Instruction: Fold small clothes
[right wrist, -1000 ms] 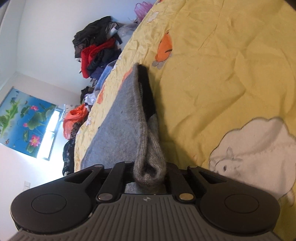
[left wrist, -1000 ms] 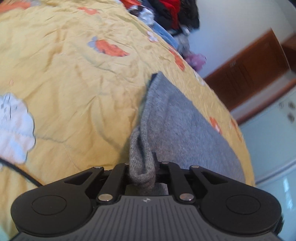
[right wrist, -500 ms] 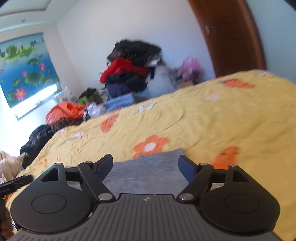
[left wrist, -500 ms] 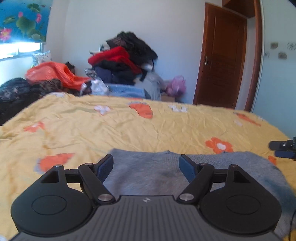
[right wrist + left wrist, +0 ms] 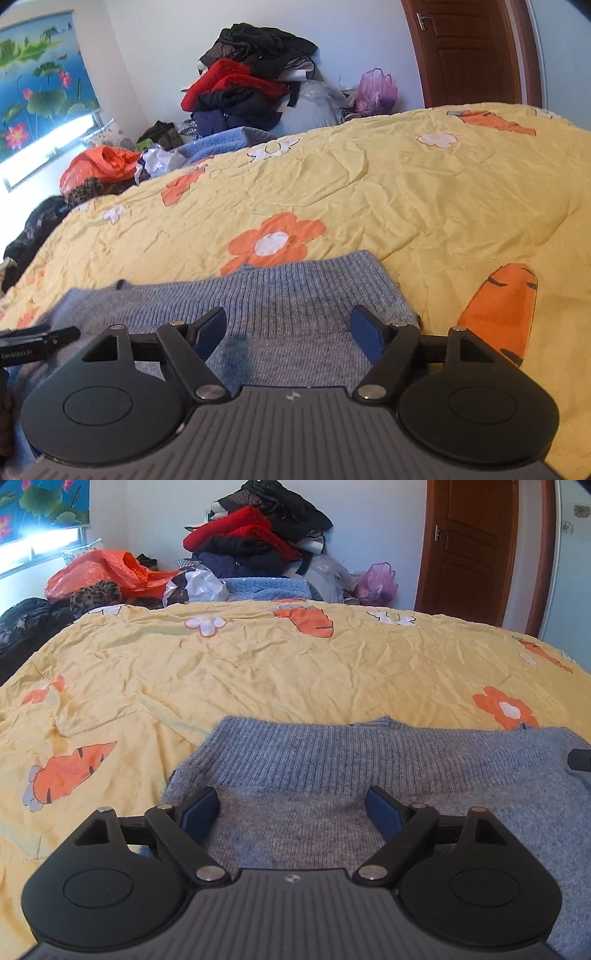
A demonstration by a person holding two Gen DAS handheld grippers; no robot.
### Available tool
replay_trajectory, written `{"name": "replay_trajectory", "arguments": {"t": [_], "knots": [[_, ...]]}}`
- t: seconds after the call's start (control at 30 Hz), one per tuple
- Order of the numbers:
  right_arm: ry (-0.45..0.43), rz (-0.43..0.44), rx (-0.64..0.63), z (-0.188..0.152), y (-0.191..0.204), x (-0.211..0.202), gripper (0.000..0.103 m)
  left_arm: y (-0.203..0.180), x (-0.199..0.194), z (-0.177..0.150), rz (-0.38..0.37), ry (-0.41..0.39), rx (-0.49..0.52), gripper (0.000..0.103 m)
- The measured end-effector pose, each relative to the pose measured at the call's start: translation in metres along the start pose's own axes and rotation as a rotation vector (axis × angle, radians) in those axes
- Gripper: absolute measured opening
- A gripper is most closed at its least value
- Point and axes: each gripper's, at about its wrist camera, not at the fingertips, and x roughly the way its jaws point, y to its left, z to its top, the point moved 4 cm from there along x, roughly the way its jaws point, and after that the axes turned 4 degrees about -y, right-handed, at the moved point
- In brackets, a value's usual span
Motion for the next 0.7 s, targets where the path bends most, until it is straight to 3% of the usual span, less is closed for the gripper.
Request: {"name": "replay_trajectory", "arguments": {"t": [0.13, 0.23, 0.33, 0.43, 0.5, 0.7], "knots": [[-0.037, -0.052, -0.068, -0.001, 0.022, -0.027, 0.077, -0.011, -0.034, -0.002, 0.103, -0.07, 0.078, 0.089], [-0.065, 0.024, -0.122, -0.004, 0.043, -0.046, 0.088, -0.027, -0.05, -0.008, 0.054, -0.072, 0.137, 0.091], [-0.021, -0.034, -0.216, -0.008, 0.052, -0.033, 0.088, -0.035, -0.045, -0.018, 0.076, -0.067, 0.197, 0.091], [0.046, -0.099, -0.204, -0.018, 0.034, -0.01, 0.091, -0.026, -0.04, -0.019, 0.051, -0.051, 0.128, 0.092], [0.022, -0.064, -0.145, -0.012, 0.023, -0.012, 0.091, -0.02, -0.037, -0.018, 0.028, -0.038, 0.095, 0.093], [0.044, -0.114, -0.162, -0.011, 0.029, -0.011, 0.088, -0.014, -0.033, -0.018, -0.003, -0.016, 0.047, 0.094]]}}
